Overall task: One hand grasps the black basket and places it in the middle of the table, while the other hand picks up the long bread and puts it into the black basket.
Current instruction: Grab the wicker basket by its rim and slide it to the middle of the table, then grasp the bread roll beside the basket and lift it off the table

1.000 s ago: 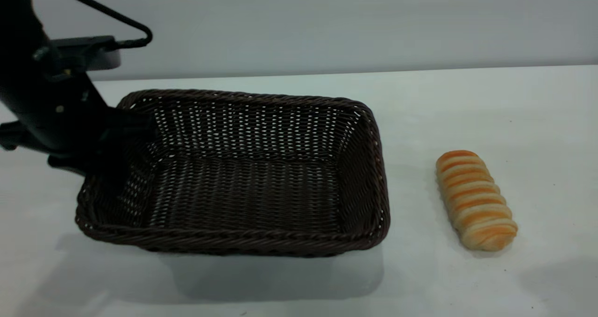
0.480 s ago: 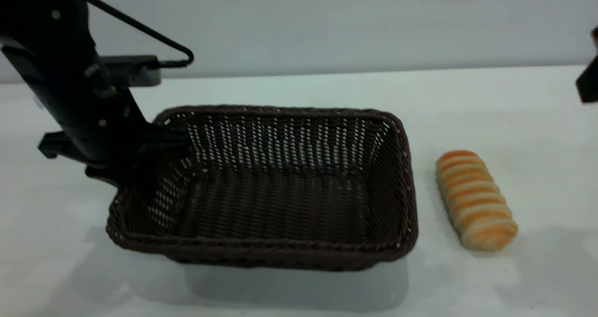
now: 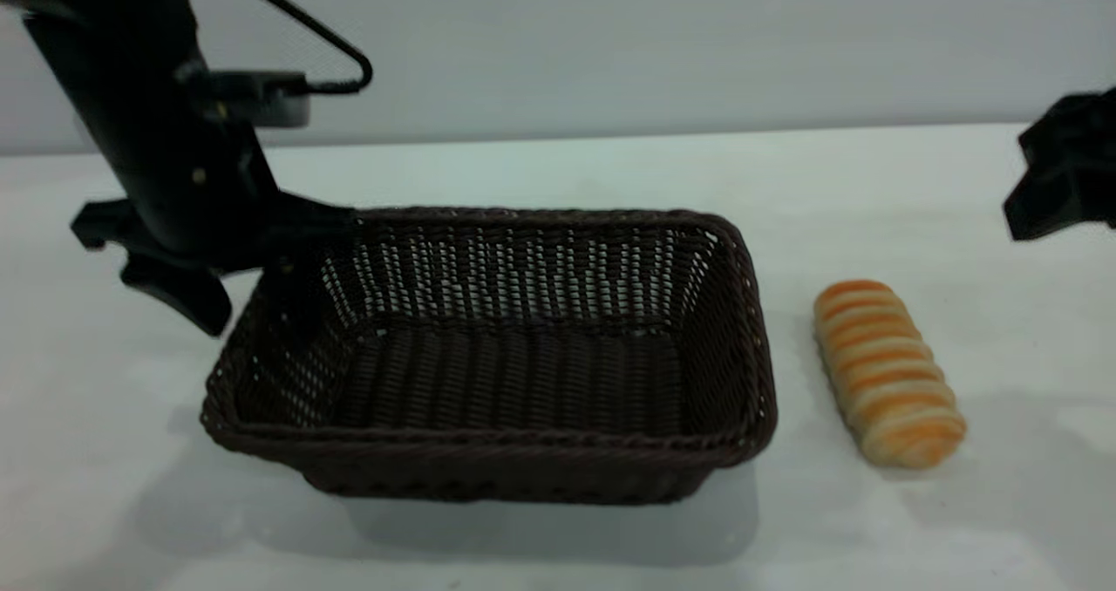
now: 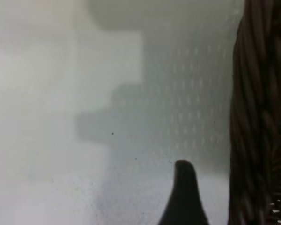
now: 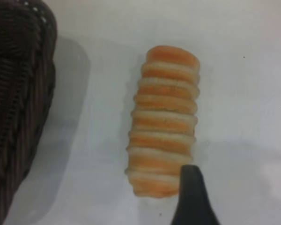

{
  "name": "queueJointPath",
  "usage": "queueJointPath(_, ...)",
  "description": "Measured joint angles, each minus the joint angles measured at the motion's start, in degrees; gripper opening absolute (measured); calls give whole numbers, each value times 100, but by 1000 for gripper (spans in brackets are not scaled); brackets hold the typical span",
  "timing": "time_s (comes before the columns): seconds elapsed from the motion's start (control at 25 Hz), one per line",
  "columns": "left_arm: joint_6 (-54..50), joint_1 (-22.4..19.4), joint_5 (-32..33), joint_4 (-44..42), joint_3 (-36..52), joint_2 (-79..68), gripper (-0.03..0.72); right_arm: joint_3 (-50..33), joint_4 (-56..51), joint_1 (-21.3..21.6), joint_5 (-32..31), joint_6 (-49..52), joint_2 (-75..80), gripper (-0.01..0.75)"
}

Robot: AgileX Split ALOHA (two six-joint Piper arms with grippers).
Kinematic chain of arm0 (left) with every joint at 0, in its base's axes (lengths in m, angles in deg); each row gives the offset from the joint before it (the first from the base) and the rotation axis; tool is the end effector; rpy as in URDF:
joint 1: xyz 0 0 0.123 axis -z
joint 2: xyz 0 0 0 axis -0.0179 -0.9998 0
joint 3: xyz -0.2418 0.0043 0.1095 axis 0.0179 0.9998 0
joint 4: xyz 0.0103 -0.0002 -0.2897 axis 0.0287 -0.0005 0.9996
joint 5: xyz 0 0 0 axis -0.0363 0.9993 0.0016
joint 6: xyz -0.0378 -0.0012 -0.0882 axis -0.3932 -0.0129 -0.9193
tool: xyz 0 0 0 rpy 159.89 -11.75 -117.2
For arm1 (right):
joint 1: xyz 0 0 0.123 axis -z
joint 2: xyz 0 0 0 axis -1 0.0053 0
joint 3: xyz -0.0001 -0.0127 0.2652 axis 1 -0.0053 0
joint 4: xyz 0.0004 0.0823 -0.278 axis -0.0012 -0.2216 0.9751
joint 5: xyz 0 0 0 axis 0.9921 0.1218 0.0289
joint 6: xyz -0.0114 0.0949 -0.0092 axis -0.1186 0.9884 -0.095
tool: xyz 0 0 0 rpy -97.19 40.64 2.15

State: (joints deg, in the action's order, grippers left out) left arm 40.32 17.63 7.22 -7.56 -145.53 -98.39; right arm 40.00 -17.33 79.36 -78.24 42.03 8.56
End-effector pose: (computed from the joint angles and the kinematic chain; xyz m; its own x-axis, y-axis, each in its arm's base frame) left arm 0.3713 -0.1216 0.0650 -0.9554 0.0605 -0.2892 0.0744 0.9965 -0.0373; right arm 0.2959 0.0559 0.1171 -0.7880 -0.0668 -0.6121 -0.1317 0.9894 0.0615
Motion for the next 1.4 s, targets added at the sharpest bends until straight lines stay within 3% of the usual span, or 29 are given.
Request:
queueJointPath(0.16, 395, 0, 518, 9, -371, 0, 641, 0, -66, 0, 430, 19, 525, 543)
queueJointPath(0.32, 512, 0, 915, 13, -682, 26, 544, 14, -135, 0, 831, 21, 1107, 545)
queueJointPath(0.52, 536, 0, 965, 13, -758, 427, 447, 38, -150, 0, 1338, 72, 1791, 545)
queueJointPath(0.72, 536, 0, 948, 13, -758, 1030, 433, 56, -104, -39, 1785, 283, 2244, 545)
queueJointPath(1.04, 536, 0, 1046, 40, -758, 1823, 433, 67, 731, -538, 2519, 995, 2678, 545)
queueJointPath(1.4, 549, 0, 1240, 58, -758, 2474, 433, 106, 830, -571, 2814, 1072, 3273, 528)
